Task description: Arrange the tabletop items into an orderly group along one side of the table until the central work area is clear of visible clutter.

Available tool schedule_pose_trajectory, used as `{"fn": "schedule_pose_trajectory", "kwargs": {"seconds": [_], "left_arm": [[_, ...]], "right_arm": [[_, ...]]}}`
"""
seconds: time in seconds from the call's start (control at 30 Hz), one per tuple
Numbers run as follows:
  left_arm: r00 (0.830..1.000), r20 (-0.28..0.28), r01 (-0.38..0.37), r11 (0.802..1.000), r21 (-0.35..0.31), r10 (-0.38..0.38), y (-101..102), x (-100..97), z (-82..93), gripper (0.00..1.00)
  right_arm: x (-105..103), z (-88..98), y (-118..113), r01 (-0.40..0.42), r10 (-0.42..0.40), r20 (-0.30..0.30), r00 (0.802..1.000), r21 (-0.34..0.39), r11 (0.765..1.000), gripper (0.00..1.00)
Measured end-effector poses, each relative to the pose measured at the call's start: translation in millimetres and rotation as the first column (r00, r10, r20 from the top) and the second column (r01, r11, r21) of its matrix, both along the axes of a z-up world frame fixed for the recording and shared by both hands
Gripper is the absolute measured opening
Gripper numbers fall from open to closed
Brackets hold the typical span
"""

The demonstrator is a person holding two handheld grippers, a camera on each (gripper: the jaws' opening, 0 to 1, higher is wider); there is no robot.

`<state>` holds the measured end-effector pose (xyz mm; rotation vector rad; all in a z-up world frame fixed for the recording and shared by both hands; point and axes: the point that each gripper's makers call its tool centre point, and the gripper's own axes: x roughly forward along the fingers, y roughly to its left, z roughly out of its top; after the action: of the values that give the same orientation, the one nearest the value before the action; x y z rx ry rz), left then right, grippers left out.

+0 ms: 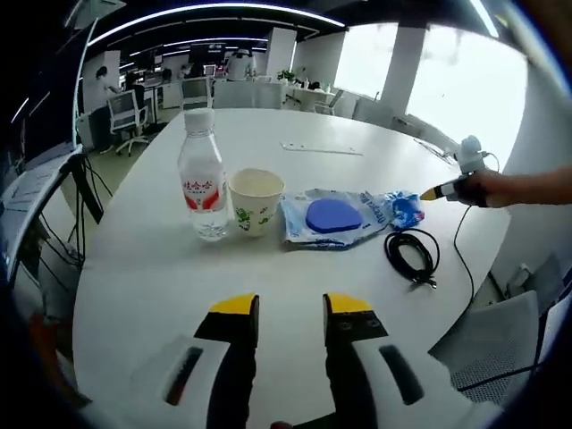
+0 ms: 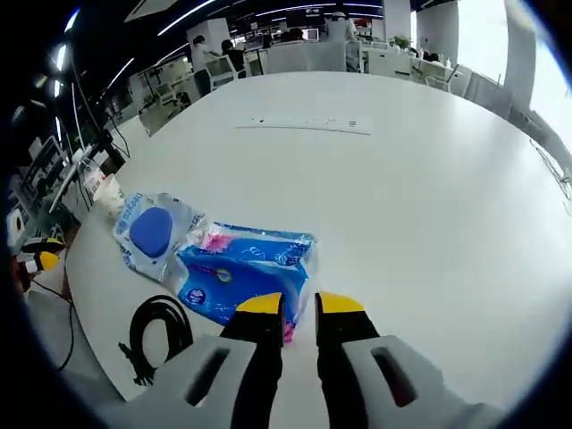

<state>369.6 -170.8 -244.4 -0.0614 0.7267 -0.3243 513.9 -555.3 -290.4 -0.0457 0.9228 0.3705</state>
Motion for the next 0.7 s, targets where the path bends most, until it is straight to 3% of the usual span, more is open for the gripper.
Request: {"fn": "schedule_pose_trajectory", "kwargs": {"seconds": [0.23,0.33,0.4,0.53,0.7], "left_arm": [[1.0,0.003,-0.016,1.0,0.004,0.016,7,-3.3,2.6,0.27],[1.0,0.003,-0.029,1.0,0.007,0.029,10,-4.3,2.7,0.26],[0.999,0.004,-0.037,0.999,0.005,0.037,12,-4.3,3.3,0.26],[0.999,0.003,-0.038,0.999,0.009,0.038,13,-4.8,3.5,0.26],[0.999,-0.003,-0.037,0.999,0.003,0.037,10,-3.9,3.2,0.26]], "right_arm": [[5,-11.6,-1,-0.006,0.006,-0.038,0.999,-0.022,1.0,0.09],[6,-14.3,-4,0.026,-0.027,-0.05,0.998,-0.019,0.999,0.03],[3,-8.1,0,0.063,-0.062,-0.042,0.997,0.015,0.998,0.0],[-8,1.3,3,0.062,-0.062,-0.037,0.997,0.006,0.998,0.0],[-15,7.0,-3,0.134,-0.132,-0.039,0.99,0.039,0.99,0.0]]}}
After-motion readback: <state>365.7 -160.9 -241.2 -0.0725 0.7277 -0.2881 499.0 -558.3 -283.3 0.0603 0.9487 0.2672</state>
